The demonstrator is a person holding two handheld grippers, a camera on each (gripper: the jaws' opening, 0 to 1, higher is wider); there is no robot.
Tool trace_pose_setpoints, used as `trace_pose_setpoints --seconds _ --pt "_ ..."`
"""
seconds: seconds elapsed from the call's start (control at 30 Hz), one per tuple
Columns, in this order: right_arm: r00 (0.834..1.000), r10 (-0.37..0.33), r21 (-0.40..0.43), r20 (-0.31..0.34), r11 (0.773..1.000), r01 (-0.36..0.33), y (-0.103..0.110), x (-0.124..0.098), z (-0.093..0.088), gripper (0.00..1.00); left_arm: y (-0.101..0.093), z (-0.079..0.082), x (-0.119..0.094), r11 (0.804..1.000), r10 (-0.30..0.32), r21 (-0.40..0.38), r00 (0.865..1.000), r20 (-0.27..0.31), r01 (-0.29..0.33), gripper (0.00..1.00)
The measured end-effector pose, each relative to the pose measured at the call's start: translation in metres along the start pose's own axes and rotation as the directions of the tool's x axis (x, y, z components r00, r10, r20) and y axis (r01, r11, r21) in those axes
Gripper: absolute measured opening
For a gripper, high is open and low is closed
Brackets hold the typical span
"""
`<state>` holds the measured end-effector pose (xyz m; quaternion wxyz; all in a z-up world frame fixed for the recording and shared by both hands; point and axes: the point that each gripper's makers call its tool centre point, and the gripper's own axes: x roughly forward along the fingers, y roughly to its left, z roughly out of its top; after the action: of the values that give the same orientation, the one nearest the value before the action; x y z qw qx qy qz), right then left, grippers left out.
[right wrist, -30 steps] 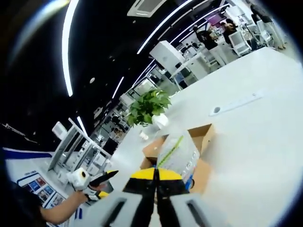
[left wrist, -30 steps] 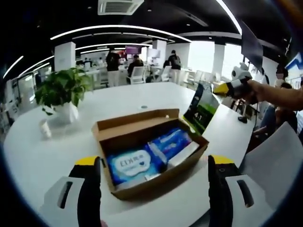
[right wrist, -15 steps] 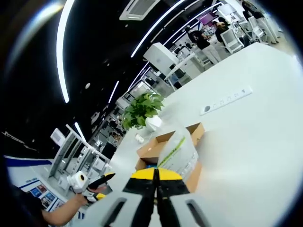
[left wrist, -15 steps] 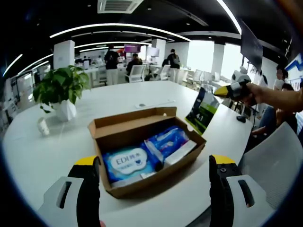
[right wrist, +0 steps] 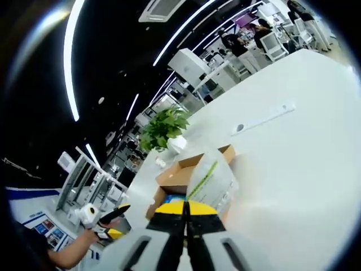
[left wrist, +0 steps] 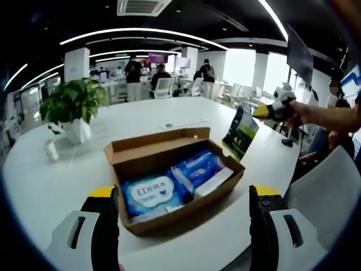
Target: Operate the shoe box by opening the lid, removing the specified soft item, and placing it in the target area until the item is outside and the box remains undamaged.
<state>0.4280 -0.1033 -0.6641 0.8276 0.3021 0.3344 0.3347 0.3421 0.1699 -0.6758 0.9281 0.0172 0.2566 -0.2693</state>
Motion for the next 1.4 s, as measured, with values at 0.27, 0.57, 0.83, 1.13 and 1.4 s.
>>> trace_pose_setpoints --seconds 0.27,0.57,0.83,1.13,1.4 --pt "0.997 -0.045 -0.006 -0.06 0.999 0.045 -0.021 0.011 -0.012 0.0 0.002 -0.002 -0.005 1.0 0.01 -0.012 1.0 0.009 -0.01 1.0" --pt "0.992 -0.078 -0.025 -0.1 0.997 0.076 -0.035 0.018 -0.021 0.0 0.002 -0.011 -0.01 0.999 0.024 -0.037 1.0 0.007 -0.024 1.0" --pt "0.987 -0.103 -0.03 -0.122 0.994 0.1 -0.049 0.021 -0.024 0.0 0.007 -0.014 -0.011 0.999 0.031 -0.043 0.999 0.009 -0.03 1.0" --pt "0.981 -0.15 -0.029 -0.125 0.989 0.147 -0.07 0.018 -0.024 0.0 0.006 -0.013 -0.013 0.999 0.028 -0.038 1.0 0.013 -0.028 1.0" --pt "0.973 -0.193 -0.032 -0.126 0.981 0.19 -0.088 0.015 -0.023 0.0 0.003 -0.019 -0.016 0.999 0.029 -0.039 1.0 0.001 -0.029 1.0"
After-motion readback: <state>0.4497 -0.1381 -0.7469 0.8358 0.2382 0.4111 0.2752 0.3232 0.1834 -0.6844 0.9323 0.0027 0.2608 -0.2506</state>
